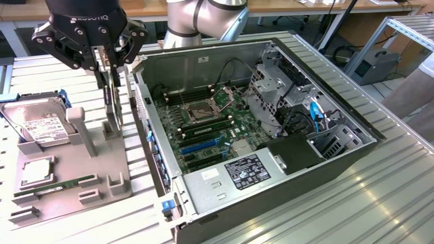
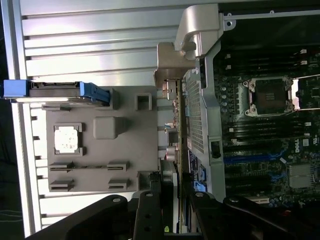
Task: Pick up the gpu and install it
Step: 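Pick up the gpu and move the gpu toward the slot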
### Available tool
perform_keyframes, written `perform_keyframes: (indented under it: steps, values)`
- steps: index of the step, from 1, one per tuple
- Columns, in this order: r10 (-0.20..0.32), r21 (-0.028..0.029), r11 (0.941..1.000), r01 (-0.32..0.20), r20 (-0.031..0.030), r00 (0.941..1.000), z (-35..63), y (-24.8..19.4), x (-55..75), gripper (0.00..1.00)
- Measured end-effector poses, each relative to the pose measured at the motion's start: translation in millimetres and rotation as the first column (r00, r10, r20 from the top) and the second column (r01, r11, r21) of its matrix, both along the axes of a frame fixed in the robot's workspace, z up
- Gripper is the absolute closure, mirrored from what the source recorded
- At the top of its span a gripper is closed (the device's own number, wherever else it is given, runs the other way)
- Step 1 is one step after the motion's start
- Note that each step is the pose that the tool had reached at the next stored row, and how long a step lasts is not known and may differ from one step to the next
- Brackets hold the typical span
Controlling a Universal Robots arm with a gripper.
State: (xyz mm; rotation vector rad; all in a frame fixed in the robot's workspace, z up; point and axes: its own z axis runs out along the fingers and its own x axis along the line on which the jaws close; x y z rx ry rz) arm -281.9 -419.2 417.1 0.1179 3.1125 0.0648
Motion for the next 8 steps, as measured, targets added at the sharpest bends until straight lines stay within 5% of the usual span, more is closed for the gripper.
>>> perform_keyframes:
  steps: [8]
  values:
    - [0.000, 0.0000, 1.0000, 0.000, 0.0000, 1.0000, 0.0, 0.0, 5.4, 0.73]
